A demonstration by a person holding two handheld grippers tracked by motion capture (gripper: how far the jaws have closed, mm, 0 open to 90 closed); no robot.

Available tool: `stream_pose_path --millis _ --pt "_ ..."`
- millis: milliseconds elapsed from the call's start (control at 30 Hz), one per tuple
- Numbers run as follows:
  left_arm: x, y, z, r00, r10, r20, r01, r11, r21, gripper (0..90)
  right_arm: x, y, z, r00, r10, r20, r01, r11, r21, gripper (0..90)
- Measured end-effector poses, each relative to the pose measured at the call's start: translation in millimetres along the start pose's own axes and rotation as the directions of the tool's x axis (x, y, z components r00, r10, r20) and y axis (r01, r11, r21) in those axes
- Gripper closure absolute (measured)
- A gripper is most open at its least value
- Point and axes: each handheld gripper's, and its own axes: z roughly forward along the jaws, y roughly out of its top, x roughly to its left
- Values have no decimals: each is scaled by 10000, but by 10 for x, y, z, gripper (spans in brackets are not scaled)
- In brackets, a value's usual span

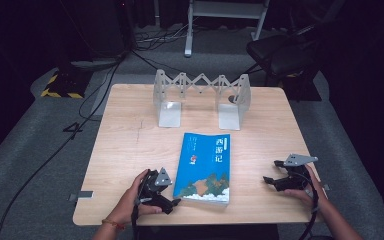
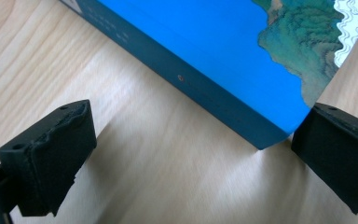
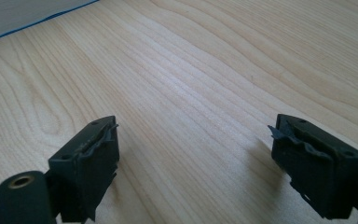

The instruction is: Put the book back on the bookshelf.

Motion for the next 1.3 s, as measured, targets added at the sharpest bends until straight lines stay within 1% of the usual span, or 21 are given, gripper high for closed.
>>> stream_pose_path --millis 200,267,333,433,500,667,733,767,833,867,933,967,1000,1067,1100,1133,1167,1200,1233,1267,1300 --pt "51 155 132 9998 140 109 -140 9999 -53 1 -7 5 4 10000 -37 -73 37 10000 -8 152" --pt "57 174 145 9998 174 129 -174 9998 -30 1 -12 11 4 9999 -64 -107 64 10000 31 155" --pt "56 190 159 9999 113 88 -113 9999 -26 3 -17 34 16 9996 -169 -211 170 9998 41 190" --pt "50 175 138 9998 163 64 -162 9999 -31 30 -9 67 30 9991 -291 -323 295 9995 105 214" --pt "58 132 94 10000 60 -30 -60 10000 -59 44 21 143 63 9977 -579 -354 589 9979 266 216" --pt "166 16 -11 9997 -133 -193 133 9999 15 45 88 335 134 9915 -1116 -671 1138 9930 309 234" --pt "248 -21 -50 9968 -568 -557 571 9984 33 47 122 441 178 9862 -1402 -876 1436 9891 336 257" --pt "299 -39 -67 9955 -669 -671 673 9977 26 48 140 494 209 9829 -1549 -991 1591 9866 357 267" --pt "416 -65 -62 9875 -1155 -1072 1128 9931 -311 49 169 603 280 9768 -1692 -1314 1763 9833 445 293" --pt "447 -52 -44 9859 -1251 -1115 1215 9918 -383 48 185 652 328 9738 -1811 -1373 1900 9803 544 294" --pt "488 20 26 9855 -1264 -1132 1232 9918 -343 20 206 710 395 9672 -1930 -1652 2041 9775 528 319" --pt "500 53 51 9846 -1311 -1157 1284 9912 -309 6 232 742 437 9638 -2047 -1706 2191 9732 703 320" --pt "500 53 51 9846 -1311 -1157 1284 9912 -309 6 247 758 457 9623 -2128 -1692 2277 9709 743 321" --pt "543 163 142 9805 -1459 -1314 1426 9892 -339 6 263 776 478 9616 -2085 -1786 2232 9725 663 322" --pt "554 192 166 9782 -1542 -1390 1506 9879 -360 6 289 800 511 9589 -2072 -1940 2240 9721 690 322" --pt "574 228 198 9754 -1637 -1476 1595 9864 -402 6 308 811 527 9573 -2186 -1893 2355 9692 721 317" --pt "607 267 227 9707 -1790 -1604 1749 9838 -395 6 332 821 546 9543 -2303 -1903 2479 9660 740 310" --pt "642 298 257 9635 -2022 -1755 1967 9793 -483 6 353 827 566 9533 -2300 -1957 2479 9661 721 298" --pt "669 329 278 9603 -2070 -1873 2016 9783 -474 6 372 822 581 9537 -2212 -2038 2390 9687 673 278" --pt "669 329 278 9603 -2070 -1873 2016 9783 -474 6 372 822 581 9537 -2212 -2038 2390 9687 673 278" --pt "690 366 309 9652 -1976 -1711 1927 9802 -448 6 388 813 590 9528 -2210 -2080 2377 9696 585 272"
